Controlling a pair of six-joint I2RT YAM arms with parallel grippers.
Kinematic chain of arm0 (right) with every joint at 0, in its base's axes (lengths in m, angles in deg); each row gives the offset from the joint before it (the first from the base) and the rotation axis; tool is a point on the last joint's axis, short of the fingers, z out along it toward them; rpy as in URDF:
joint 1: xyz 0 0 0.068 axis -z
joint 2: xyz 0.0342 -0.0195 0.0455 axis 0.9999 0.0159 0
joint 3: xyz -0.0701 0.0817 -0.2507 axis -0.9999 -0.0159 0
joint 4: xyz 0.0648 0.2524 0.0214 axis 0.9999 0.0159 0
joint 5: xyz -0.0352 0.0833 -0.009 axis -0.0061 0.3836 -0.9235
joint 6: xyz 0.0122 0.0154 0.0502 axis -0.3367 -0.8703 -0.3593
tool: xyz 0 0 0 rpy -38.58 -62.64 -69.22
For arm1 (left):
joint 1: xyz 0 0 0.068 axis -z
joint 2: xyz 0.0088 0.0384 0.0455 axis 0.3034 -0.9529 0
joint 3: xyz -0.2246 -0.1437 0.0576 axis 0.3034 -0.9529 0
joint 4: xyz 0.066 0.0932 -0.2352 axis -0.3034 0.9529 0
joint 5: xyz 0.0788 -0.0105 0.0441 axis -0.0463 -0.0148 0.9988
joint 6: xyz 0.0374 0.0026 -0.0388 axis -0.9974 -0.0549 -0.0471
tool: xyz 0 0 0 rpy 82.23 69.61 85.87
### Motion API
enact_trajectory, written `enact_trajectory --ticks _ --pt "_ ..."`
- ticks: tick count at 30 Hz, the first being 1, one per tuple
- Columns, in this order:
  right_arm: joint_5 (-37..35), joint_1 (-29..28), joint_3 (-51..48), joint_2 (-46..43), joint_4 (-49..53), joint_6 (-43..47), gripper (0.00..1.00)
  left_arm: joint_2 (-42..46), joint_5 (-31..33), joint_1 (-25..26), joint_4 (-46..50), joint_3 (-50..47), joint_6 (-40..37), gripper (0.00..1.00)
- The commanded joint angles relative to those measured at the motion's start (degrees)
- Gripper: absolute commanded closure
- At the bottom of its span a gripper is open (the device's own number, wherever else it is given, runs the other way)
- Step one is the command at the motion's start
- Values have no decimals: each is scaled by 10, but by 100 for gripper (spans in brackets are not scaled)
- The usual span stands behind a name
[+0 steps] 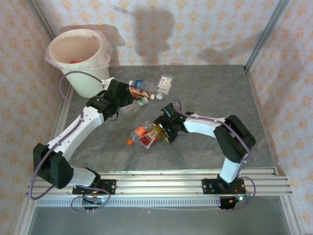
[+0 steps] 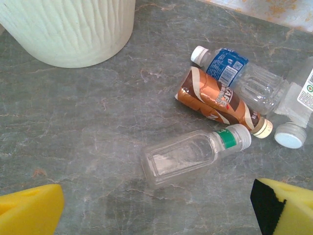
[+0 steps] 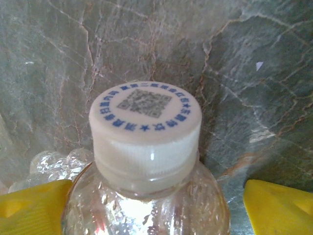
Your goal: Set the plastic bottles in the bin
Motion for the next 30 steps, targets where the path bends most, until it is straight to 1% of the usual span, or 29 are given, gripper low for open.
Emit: enact_trajectory --ticks 1,3,7,10,12,14,16,18,20,25,27,30 --pt "26 -5 -5 17 -41 -12 15 -5 20 -2 6 -1 10 0" --pt "19 -5 -13 9 -56 -10 19 -9 16 -2 4 2 10 0" --pt "-11 -5 -34 -18 -83 -9 32 -17 11 -2 5 12 8 0" --pt "-33 -6 -43 -39 -91 -3 38 -20 8 -2 6 17 7 0" --pt "-54 -5 -51 -56 -95 3 42 -19 4 -2 2 18 5 0" --pt "-83 -5 -58 -77 -90 9 42 -17 -3 -2 -4 16 2 0" --pt "-125 -5 -67 -104 -82 22 45 -16 -18 -2 -12 16 -8 0" --pt "-168 -5 -71 -132 -78 40 48 -17 -46 -2 -19 20 -22 0" --pt "-209 -5 -66 -158 -72 69 48 -18 -70 -2 -24 25 -47 0" --pt "-281 -3 -27 -195 -67 183 49 -2 -140 -2 -64 21 -81 0" --pt "-303 -1 -14 -202 -78 218 50 7 -190 -2 -98 11 -94 0" --pt "-314 9 1 -205 -116 237 51 16 -274 -2 -148 -4 -105 0"
